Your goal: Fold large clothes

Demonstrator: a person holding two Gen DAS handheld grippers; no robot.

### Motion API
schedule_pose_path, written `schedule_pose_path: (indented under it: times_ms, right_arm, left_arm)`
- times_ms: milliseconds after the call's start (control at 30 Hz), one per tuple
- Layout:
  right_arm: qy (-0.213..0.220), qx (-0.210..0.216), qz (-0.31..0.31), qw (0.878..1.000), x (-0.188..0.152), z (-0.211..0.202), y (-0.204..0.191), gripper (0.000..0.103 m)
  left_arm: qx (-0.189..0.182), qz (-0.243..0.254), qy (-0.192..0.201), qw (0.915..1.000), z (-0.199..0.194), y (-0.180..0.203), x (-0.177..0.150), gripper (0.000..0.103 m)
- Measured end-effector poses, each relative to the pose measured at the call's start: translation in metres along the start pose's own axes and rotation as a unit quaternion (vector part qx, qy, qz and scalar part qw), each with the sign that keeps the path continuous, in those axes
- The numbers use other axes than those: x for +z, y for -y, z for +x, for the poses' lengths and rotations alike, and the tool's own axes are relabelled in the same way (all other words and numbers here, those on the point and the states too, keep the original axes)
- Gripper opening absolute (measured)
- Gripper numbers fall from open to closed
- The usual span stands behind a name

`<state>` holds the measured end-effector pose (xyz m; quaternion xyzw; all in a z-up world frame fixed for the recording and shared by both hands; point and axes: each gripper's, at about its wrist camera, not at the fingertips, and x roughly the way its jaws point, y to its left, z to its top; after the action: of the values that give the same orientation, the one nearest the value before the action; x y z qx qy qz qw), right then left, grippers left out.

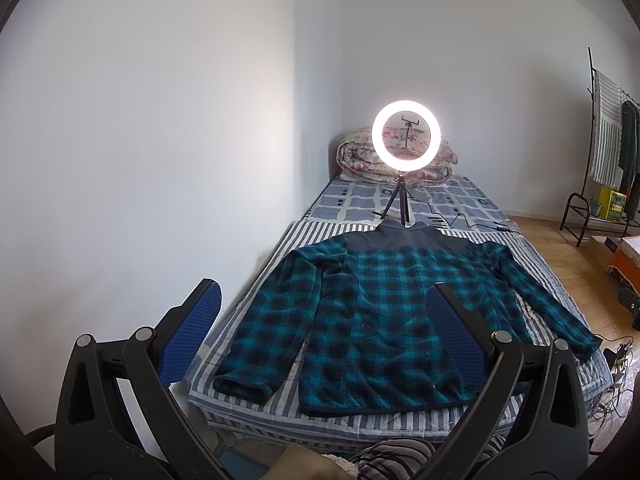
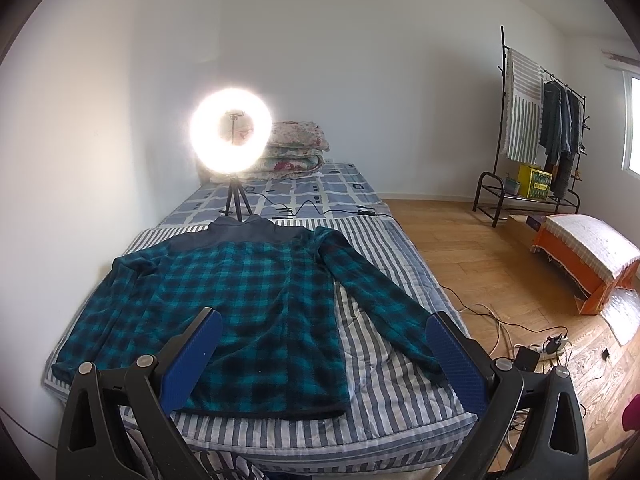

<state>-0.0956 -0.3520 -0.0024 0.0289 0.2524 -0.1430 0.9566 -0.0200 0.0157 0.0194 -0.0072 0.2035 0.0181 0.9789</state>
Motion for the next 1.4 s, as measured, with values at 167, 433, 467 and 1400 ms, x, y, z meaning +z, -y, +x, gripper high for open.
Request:
schedule_pose_path:
  times_ms: [167, 433, 467, 1400]
  right_arm:
    - [-0.003, 0.002, -0.002, 1.0, -0.002, 0.002, -0.002, 0.103]
    - [-0.004, 0.01, -0.007, 1.0, -0.003, 0.003, -0.008, 0.103]
    - [-0.003, 0.013, -0.008, 1.0, -0.002, 0.004, -0.009, 0.103]
    - [0.026, 0.139, -0.062, 0.988, -0.005, 0.048, -0.086, 0.103]
  left_arm:
    - [0.005, -0.001, -0.007, 1.0, 0.006, -0.012, -0.003, 0.103]
    - [0.02, -0.002, -0.019, 0.9996, 0.021, -0.03, -0.012, 0.103]
    - [0.019, -0.003, -0.019, 0.9996, 0.024, -0.032, -0.014, 0.103]
    - [0.001, -0.193, -0.23, 0.9537, 0.172, -0.175, -0.167, 0.044]
